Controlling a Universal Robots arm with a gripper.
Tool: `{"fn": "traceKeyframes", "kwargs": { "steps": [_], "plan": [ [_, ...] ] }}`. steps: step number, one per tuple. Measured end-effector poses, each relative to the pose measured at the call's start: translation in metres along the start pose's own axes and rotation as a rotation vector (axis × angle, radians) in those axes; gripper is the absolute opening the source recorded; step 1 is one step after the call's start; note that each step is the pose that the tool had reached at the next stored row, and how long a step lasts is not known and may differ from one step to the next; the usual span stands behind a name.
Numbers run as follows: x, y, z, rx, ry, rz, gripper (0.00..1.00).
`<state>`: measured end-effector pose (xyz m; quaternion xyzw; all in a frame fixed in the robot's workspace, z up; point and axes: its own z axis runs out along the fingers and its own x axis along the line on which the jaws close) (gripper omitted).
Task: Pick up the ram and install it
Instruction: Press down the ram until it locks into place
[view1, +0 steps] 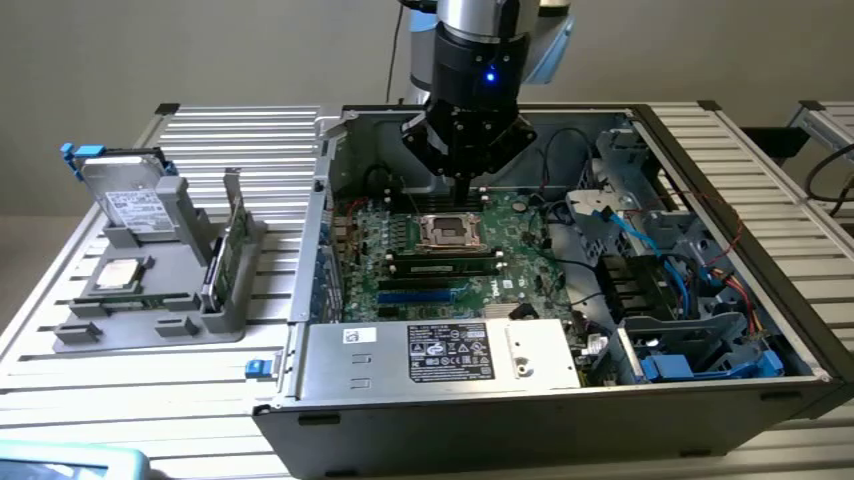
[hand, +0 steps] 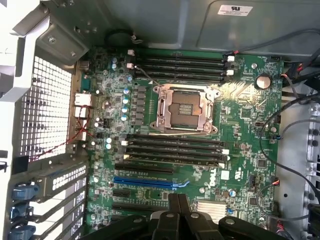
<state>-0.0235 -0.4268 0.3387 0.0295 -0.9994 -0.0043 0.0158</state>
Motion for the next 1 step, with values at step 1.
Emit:
{"fn": "traceKeyframes", "kwargs": {
  "steps": [1],
  "plan": [
    [0.0000, 0.0000, 0.0000, 0.0000, 0.0000, 0.000, 0.11]
  ]
}}
